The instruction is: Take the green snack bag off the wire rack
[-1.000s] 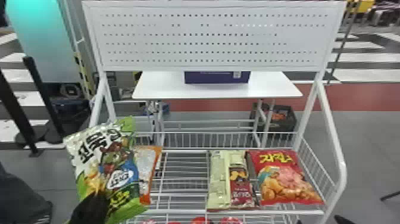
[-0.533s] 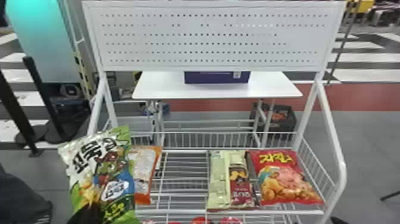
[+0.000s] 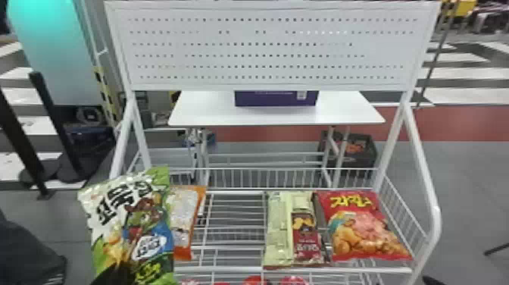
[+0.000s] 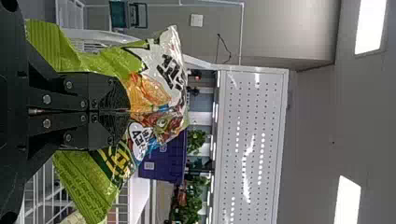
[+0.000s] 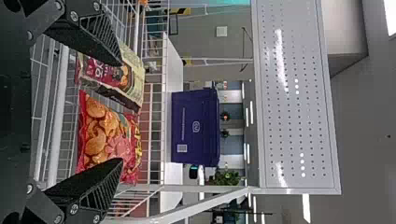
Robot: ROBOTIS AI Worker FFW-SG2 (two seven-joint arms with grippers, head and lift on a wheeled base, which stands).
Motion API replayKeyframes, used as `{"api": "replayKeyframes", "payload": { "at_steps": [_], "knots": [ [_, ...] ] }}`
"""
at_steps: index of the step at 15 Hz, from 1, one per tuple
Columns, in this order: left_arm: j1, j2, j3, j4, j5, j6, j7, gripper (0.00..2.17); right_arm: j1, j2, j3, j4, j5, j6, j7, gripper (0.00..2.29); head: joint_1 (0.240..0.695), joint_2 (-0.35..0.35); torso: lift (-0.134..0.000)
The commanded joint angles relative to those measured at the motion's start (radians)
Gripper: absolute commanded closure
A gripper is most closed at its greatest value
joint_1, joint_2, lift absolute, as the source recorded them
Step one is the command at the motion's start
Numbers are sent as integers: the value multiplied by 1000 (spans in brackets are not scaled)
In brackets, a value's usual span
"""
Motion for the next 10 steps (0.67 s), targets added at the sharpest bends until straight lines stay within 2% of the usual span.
{"api": "replayKeyframes", "payload": {
  "at_steps": [1, 10],
  "knots": [
    [5, 0, 1, -3, -1, 0, 2, 1663, 6, 0, 0, -2, 0, -11, 1, 167, 499, 0, 0],
    [9, 0, 4, -11, -2, -6, 2, 1663, 17, -2, -2, -10, 0, -20, 0, 167, 499, 0, 0]
  ]
}}
